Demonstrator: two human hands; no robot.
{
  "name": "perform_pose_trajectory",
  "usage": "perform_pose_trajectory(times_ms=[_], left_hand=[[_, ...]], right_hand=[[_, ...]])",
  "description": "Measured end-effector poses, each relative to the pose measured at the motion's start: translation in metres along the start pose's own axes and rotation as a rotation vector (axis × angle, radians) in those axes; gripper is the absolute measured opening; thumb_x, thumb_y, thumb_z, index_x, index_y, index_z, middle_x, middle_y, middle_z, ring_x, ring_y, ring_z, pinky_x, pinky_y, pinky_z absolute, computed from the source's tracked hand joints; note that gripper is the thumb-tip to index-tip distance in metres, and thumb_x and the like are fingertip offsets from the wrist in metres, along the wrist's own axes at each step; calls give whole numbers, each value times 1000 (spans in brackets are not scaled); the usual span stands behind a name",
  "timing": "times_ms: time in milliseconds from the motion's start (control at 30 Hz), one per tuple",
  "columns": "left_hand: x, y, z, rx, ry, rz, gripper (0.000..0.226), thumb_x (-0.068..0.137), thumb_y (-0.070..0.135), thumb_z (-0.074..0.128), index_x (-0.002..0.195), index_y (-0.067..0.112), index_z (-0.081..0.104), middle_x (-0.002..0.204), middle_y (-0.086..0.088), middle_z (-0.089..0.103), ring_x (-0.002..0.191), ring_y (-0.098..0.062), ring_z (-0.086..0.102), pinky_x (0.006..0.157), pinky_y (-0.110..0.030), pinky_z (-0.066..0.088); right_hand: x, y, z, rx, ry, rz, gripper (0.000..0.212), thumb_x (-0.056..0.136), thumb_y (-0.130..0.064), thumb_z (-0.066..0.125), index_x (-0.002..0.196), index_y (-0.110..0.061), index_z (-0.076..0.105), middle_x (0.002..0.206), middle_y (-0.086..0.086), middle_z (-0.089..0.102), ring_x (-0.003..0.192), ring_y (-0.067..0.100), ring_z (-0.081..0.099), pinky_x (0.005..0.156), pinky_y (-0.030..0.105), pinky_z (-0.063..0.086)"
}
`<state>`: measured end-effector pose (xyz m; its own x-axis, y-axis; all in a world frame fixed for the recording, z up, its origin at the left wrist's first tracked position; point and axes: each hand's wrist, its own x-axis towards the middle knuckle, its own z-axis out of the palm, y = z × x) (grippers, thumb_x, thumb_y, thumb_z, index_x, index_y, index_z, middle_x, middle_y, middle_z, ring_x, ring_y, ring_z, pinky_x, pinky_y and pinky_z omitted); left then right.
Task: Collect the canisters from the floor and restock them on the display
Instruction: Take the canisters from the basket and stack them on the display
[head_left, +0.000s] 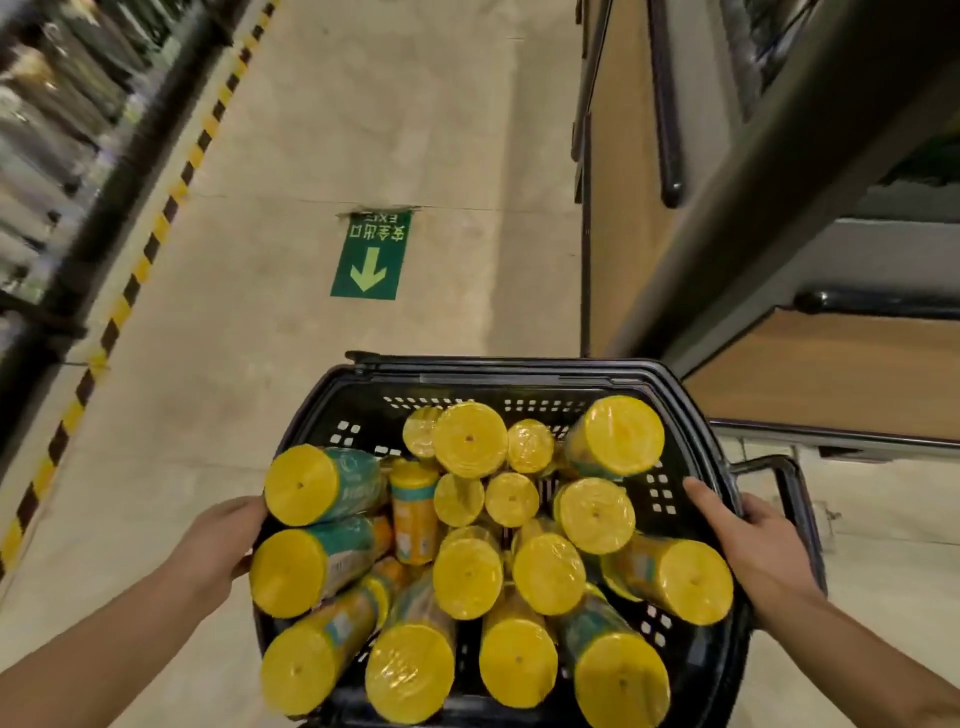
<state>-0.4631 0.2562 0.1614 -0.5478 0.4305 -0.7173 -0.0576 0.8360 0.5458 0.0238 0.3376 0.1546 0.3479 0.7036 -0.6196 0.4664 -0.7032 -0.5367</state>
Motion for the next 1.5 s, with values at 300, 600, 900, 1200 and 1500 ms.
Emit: perform_pose_trajectory(times_ms=[300, 600, 900, 1200, 1500], left_hand=[[68, 1, 39, 82, -23, 28, 18, 102, 19, 56, 112, 8, 66, 99, -14, 65, 79, -24, 59, 68, -31, 46], [64, 10, 35, 125, -66, -58, 28, 101, 32, 60, 116, 9, 66, 114, -15, 68, 93, -26, 60, 83, -41, 47], [29, 57, 33, 489, 42, 35, 50, 105, 48, 44, 127, 4, 55, 131, -22, 59, 119, -43, 54, 100, -51, 43], [-80, 93, 70, 689, 7, 903, 35, 95, 35, 65, 127, 24, 62, 119, 6, 57, 116, -16, 52, 96, -36, 44], [-136, 53, 203, 1115, -417, 1104, 72, 90, 52, 60, 154, 35, 30, 146, 0, 38, 132, -22, 41, 102, -38, 45]], right_hand=[[35, 34, 34, 52, 5, -15, 45, 82, -67, 68, 90, -23, 70, 89, 0, 74, 85, 23, 68, 81, 41, 53], [37, 38, 24, -124, -37, 7, 61, 83, -77, 57, 95, -19, 67, 91, -1, 71, 85, 21, 65, 82, 40, 51], [26, 11, 11, -170, 147, -68, 54, 96, -62, 49, 113, -12, 59, 93, 2, 66, 91, 27, 61, 79, 37, 47], [-20, -27, -16, -331, 9, -533, 25, 95, -45, 61, 115, -30, 57, 109, -12, 52, 101, 7, 51, 86, 27, 41], [-21, -8, -19, -495, -135, -642, 53, 92, -51, 62, 135, -22, 53, 127, -5, 53, 119, 13, 51, 99, 30, 43]])
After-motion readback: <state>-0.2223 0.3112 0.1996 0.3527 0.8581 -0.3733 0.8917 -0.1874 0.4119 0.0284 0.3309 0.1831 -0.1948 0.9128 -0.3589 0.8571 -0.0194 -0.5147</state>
